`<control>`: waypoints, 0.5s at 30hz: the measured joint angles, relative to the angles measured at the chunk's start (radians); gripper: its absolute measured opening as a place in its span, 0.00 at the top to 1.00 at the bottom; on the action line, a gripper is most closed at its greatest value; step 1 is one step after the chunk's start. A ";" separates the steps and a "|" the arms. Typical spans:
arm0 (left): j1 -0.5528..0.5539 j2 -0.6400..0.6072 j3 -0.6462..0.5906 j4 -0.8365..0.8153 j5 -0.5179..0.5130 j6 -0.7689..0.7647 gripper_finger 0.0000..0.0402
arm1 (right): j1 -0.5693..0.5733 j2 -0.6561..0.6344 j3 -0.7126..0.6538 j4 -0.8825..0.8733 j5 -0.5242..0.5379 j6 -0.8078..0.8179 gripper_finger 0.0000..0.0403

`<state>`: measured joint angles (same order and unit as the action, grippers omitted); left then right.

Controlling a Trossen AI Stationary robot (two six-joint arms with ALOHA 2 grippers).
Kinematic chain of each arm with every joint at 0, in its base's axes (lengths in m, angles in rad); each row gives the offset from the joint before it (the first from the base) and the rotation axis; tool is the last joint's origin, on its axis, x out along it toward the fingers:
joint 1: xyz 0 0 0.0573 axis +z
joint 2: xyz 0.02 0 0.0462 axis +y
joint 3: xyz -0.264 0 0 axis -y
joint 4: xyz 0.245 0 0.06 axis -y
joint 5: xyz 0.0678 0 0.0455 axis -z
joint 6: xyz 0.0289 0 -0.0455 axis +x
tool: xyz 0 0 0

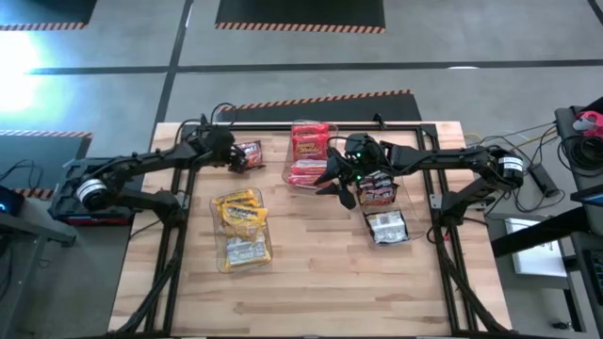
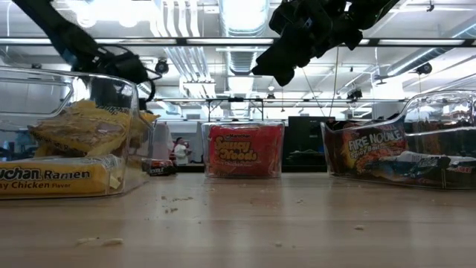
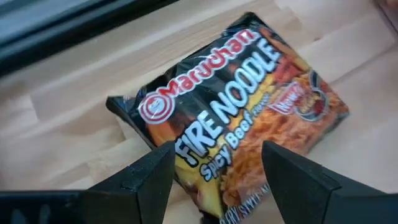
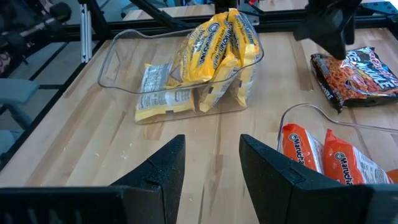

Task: Sort Maruchan noodles
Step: Put the black pack noodle into the bottom right transparent bin

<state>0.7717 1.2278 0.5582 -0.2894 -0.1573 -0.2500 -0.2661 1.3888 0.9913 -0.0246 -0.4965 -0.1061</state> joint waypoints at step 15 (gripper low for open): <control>0.042 -0.011 -0.146 0.190 0.139 -0.129 0.45 | 0.000 0.000 0.000 0.217 0.033 0.088 0.65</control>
<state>0.8132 1.2169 0.4120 -0.0995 -0.0179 -0.3792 -0.2665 1.3891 0.9916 0.1923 -0.4632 -0.0185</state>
